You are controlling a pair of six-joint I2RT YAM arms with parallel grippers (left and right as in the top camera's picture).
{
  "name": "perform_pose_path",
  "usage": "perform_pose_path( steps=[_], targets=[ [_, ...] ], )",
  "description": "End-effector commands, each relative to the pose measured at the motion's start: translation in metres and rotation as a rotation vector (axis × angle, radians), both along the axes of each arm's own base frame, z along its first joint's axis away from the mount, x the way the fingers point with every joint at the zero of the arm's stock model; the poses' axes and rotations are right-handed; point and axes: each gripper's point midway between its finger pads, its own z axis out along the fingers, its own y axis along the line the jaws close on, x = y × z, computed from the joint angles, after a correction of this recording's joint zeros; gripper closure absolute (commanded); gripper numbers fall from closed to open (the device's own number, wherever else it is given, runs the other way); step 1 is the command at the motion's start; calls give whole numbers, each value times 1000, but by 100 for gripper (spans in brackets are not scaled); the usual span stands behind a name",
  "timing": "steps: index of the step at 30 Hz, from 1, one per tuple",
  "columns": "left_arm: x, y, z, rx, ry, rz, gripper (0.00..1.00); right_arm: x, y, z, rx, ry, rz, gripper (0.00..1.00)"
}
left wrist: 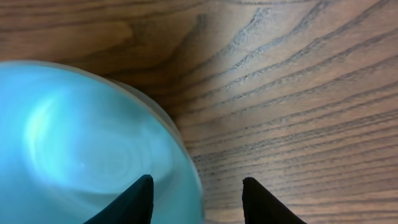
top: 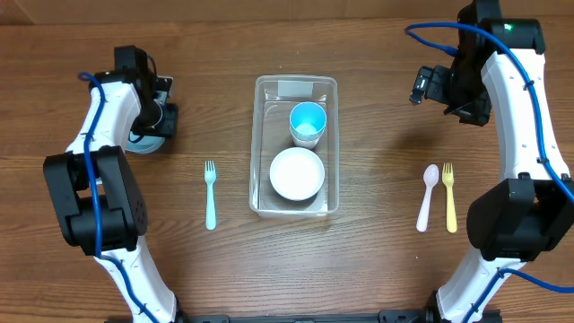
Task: Pack container
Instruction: 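Lift light blue bowl and carry it over the container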
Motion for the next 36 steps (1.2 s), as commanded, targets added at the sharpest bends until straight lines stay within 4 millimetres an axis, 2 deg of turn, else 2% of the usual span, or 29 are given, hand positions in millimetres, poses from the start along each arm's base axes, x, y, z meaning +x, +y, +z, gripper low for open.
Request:
perform_pose_path(
  steps=[1,17,22,36],
  targets=[
    [-6,-1,-10,-3,22,15,56,2,-1,22,-12,-65,2,0],
    [-8,-1,-10,-3,30,14,72,2,-1,22,-12,-65,2,0],
    [-8,-1,-10,-3,30,14,81,2,-1,22,-12,-65,2,0],
    [-8,5,-10,29,32,20,93,2,-1,22,-12,-65,2,0]
  ],
)
